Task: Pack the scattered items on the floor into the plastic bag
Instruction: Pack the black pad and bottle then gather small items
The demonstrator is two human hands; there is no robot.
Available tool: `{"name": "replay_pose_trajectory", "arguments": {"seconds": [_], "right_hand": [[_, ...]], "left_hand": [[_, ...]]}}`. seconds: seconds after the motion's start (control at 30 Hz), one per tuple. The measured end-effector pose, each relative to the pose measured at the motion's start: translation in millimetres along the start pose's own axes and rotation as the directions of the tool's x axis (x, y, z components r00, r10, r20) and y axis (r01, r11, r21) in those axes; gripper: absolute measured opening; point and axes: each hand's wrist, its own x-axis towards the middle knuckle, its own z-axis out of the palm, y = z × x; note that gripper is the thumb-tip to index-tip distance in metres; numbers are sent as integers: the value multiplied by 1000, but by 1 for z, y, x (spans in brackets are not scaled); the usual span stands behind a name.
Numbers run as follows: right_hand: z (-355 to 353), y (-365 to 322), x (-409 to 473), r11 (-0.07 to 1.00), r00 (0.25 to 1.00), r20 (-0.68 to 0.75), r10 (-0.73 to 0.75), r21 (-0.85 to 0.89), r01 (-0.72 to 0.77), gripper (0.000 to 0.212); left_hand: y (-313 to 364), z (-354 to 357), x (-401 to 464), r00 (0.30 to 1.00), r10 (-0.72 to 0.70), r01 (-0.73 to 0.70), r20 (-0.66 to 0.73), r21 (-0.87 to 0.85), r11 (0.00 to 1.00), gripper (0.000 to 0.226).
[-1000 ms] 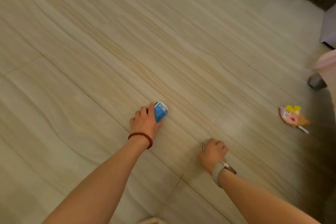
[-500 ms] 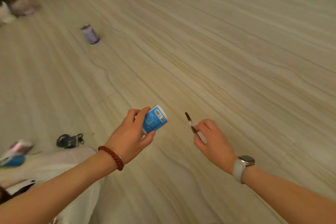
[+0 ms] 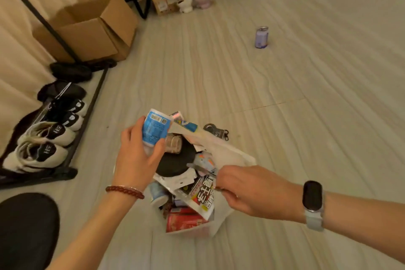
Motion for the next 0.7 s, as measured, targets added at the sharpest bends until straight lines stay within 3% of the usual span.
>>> {"name": "replay_pose_trajectory", "arguments": {"seconds": [0.1, 0.23, 0.43, 0.5, 0.63, 0.7], "right_hand": [[30, 6, 26, 960, 964, 178, -196, -167, 226, 16], [59, 10, 60, 890, 933, 152, -326, -284, 357, 26], [84, 10, 91, 882, 983, 79, -163, -435, 181, 27], [85, 13, 94, 893, 993, 57, -103, -434, 117, 30], [75, 21, 71, 942, 996, 57, -70, -325, 85, 18], [62, 29, 51, 936, 997, 26, 74, -347, -60, 31]], "left_hand": [[-25, -11, -2, 997, -59, 59, -50, 3, 998, 59], [-41, -24, 0, 984, -118, 119, -130, 2, 993, 59], [-44, -15, -8, 994, -83, 82, -70, -16, 997, 58], [-42, -11, -13, 997, -71, 71, -36, -23, 997, 59], [-37, 2, -27, 996, 7, -8, 88, 6, 1000, 64], [-36, 11, -33, 989, 50, -55, 136, 36, 998, 66]]}}
